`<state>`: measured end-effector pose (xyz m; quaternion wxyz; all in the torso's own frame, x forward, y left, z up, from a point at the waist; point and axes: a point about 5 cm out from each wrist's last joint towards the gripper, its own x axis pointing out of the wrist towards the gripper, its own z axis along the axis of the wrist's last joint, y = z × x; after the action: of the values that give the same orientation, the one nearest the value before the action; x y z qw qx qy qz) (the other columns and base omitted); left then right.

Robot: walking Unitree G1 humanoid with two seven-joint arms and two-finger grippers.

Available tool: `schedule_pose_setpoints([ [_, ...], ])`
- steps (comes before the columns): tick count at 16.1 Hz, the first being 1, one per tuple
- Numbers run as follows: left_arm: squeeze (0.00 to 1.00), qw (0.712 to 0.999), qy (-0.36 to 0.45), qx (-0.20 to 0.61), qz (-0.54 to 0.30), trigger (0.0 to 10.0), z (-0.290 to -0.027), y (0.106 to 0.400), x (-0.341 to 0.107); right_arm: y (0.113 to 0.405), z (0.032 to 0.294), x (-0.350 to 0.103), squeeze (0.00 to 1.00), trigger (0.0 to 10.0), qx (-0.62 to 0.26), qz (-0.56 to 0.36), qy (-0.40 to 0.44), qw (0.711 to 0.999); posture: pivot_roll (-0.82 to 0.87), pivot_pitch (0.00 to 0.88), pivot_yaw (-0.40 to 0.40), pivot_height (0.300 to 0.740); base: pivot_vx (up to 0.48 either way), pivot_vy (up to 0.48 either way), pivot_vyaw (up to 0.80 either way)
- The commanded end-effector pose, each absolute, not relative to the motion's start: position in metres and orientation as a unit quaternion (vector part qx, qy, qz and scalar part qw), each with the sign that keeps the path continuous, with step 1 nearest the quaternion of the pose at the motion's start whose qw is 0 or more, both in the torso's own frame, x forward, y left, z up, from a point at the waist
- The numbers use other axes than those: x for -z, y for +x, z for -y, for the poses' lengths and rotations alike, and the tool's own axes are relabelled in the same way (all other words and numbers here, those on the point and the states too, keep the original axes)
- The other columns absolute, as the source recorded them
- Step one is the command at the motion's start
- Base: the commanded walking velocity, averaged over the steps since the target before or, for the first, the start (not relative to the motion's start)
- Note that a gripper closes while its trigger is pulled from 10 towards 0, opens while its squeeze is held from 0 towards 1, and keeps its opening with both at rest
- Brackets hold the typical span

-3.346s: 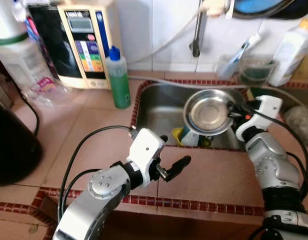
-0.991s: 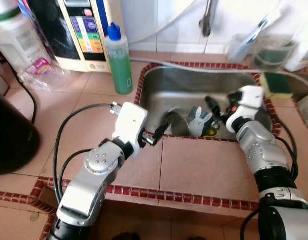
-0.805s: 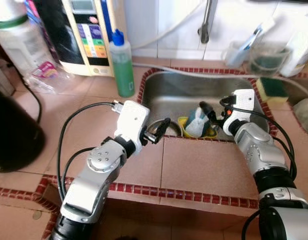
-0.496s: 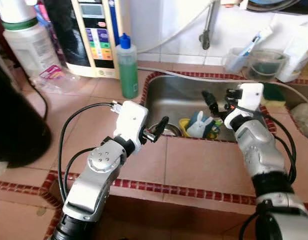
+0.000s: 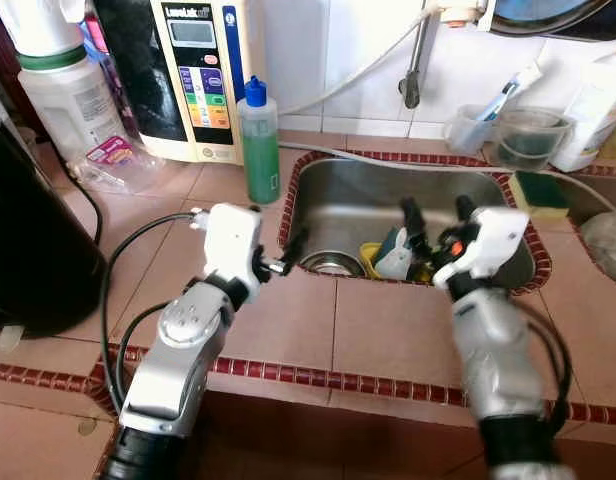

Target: Kitchen organization

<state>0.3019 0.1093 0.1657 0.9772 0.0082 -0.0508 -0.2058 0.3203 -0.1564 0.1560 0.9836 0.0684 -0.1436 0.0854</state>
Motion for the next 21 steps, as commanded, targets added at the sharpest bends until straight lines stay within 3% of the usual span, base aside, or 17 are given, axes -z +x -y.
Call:
schedule_pose_setpoints([
  [1,0.00,0.983,-0.002,0.176,0.059,10.0,-0.118,0.303,-0.163,0.316,0.151,-0.161,0.00,10.0,-0.087,0.160,0.059,0.981,-0.08,0.014,0.049,0.740,0.000,0.000,0.00],
  [4,0.00,0.974,0.057,0.199,0.091,10.0,-0.115,0.291,-0.154,0.303,0.139,-0.149,0.00,10.0,-0.087,0.155,0.046,0.983,-0.08,0.007,0.047,0.740,0.000,0.000,0.00],
  [8,0.00,0.976,0.027,0.193,0.093,10.0,-0.117,0.283,-0.148,0.292,0.137,-0.134,0.00,10.0,-0.090,0.128,0.044,0.987,-0.07,0.000,0.034,0.740,0.000,0.000,0.00],
  [10,0.00,0.981,-0.008,0.170,0.098,10.0,-0.123,0.282,-0.143,0.288,0.134,-0.132,0.00,10.0,-0.098,0.122,0.032,0.987,-0.07,0.000,0.023,0.740,0.000,-0.480,0.00],
  [21,0.00,0.979,-0.006,0.171,0.114,10.0,-0.121,0.284,-0.139,0.288,0.134,-0.130,0.00,10.0,-0.120,0.117,-0.003,0.986,-0.08,0.000,-0.004,0.740,0.000,-0.480,0.00],
])
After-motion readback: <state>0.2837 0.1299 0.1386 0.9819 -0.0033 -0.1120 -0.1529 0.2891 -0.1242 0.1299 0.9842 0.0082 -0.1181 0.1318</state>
